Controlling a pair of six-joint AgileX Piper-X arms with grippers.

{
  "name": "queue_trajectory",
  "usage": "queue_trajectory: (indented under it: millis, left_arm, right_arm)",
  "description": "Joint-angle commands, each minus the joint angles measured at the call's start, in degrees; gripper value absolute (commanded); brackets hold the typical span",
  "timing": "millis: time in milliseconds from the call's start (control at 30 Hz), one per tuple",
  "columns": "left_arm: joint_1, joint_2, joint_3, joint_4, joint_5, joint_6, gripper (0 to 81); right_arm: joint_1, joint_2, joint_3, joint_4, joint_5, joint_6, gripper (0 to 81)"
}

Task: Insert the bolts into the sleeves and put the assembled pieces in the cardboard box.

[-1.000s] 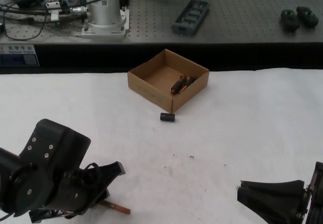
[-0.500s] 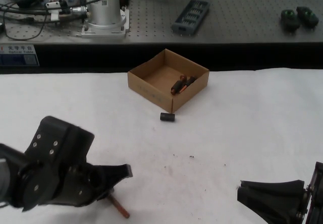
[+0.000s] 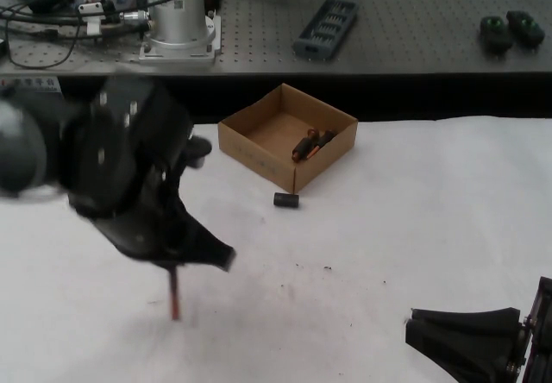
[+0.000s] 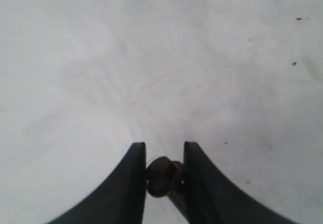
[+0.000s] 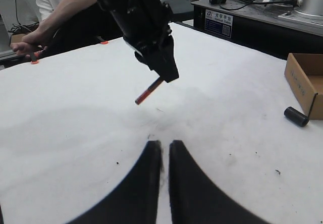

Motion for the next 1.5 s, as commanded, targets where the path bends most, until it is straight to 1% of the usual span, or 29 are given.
queue_trajectory:
  millis: [0,267,367,500,700,867,1133,1167,1200,1233,1300,1400,1467]
  left_arm:
    - [-0.22,-0.14,-5.02,7.94,-3.50,7.95,0.6]
    - [-0.22,0.61,-5.73,8.78,-3.37,11.54,0.6]
    - [-0.22,2.16,-5.46,8.78,-1.41,11.50,0.6]
    - [-0.22,5.57,-5.46,8.78,1.48,9.99,0.6]
    - [-0.22,10.45,-5.46,8.81,2.18,8.43,0.6]
    - [-0.22,13.32,-5.46,8.91,7.14,7.96,0.6]
    - [-0.22,15.26,-5.46,8.91,7.28,5.98,0.2]
    - [-0.22,15.26,-5.46,8.91,7.15,5.98,1.3]
    - [-0.22,15.26,-5.46,8.91,6.75,5.98,3.6]
    - [-0.22,15.26,-5.57,9.22,6.12,5.98,8.2]
    - [-0.22,15.26,-5.56,9.85,4.55,5.93,21.9]
    - [-0.22,15.26,-5.68,11.22,2.31,5.85,46.3]
    - [-0.22,15.26,-5.97,12.28,2.18,4.94,53.9]
  right_arm:
    - [-0.35,-0.37,-0.07,-0.68,0.15,0.06,5.8]
    - [-0.35,-0.37,-0.07,-0.68,0.15,0.06,5.8]
    - [-0.35,-0.37,-0.07,-0.68,0.15,0.06,5.8]
    - [-0.35,-0.37,-0.07,-0.68,0.15,0.06,5.8]
    - [-0.35,-0.37,-0.07,-0.68,0.15,0.06,5.8]
    - [-0.35,-0.37,-0.07,-0.68,0.15,0.06,5.8]
    - [-0.35,-0.37,-0.07,-0.68,0.15,0.06,5.8]
    - [-0.35,-0.37,-0.07,-0.68,0.15,0.06,5.8]
    - [-0.35,-0.37,-0.07,-0.68,0.15,0.06,5.8]
    - [-0.35,-0.37,-0.07,-0.68,0.15,0.06,5.8]
    - [-0.35,-0.37,-0.07,-0.68,0.15,0.06,5.8]
    - [-0.35,-0.37,-0.07,-0.68,0.15,0.06,5.8]
    - [-0.35,-0.37,-0.07,-0.68,0.15,0.06,5.8]
